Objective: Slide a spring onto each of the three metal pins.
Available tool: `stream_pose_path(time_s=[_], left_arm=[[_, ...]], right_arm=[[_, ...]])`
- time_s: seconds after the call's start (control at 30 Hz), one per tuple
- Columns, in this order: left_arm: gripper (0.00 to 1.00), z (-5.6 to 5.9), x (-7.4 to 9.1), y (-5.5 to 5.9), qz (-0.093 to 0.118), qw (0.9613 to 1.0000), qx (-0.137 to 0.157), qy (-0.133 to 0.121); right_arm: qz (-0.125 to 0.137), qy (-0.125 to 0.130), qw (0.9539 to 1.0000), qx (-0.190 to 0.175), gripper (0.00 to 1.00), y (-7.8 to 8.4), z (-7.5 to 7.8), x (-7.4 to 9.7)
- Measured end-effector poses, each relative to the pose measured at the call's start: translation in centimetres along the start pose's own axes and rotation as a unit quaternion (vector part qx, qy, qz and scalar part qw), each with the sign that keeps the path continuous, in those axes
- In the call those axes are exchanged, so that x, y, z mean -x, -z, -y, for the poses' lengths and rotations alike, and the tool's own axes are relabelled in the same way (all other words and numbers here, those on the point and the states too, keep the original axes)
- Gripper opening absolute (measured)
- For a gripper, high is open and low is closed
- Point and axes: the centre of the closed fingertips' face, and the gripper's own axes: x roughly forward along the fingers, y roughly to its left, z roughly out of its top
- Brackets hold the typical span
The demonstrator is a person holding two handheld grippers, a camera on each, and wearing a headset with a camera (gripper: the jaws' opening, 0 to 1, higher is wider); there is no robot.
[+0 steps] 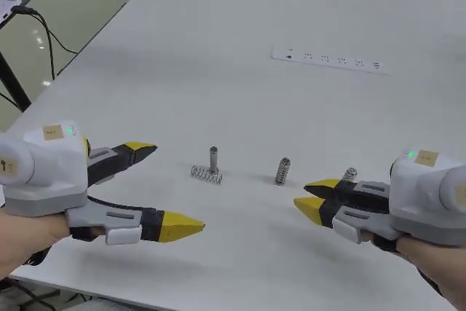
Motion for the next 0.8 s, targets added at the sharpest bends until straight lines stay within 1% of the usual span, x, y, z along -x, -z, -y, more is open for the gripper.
stream_pose_path(time_s=[0.17,0.27,0.47,0.6,0.8], left_arm=[[0.98,0.0,0.1,0.1,-0.001,1.0000,0.001,0.001],[0.98,-0.1,0.2,0.1,0.000,1.0000,0.001,0.000],[0.98,-0.1,0.3,0.1,0.000,1.0000,0.001,0.000],[0.98,-0.1,0.4,0.1,0.000,1.0000,0.002,-0.001],[0.98,-0.2,0.6,0.1,0.001,1.0000,0.003,-0.003]], right_arm=[[-0.009,-0.010,0.9998,0.013,0.14,-0.3,-0.5,-0.8],[-0.011,-0.017,0.9996,0.018,0.14,-0.7,-0.9,-1.3],[-0.008,-0.034,0.9986,0.039,0.13,-2.4,-1.7,-2.9],[-0.007,-0.048,0.9970,0.060,0.13,-3.7,-2.5,-4.2],[-0.014,-0.062,0.9944,0.084,0.13,-4.5,-3.5,-6.0]])
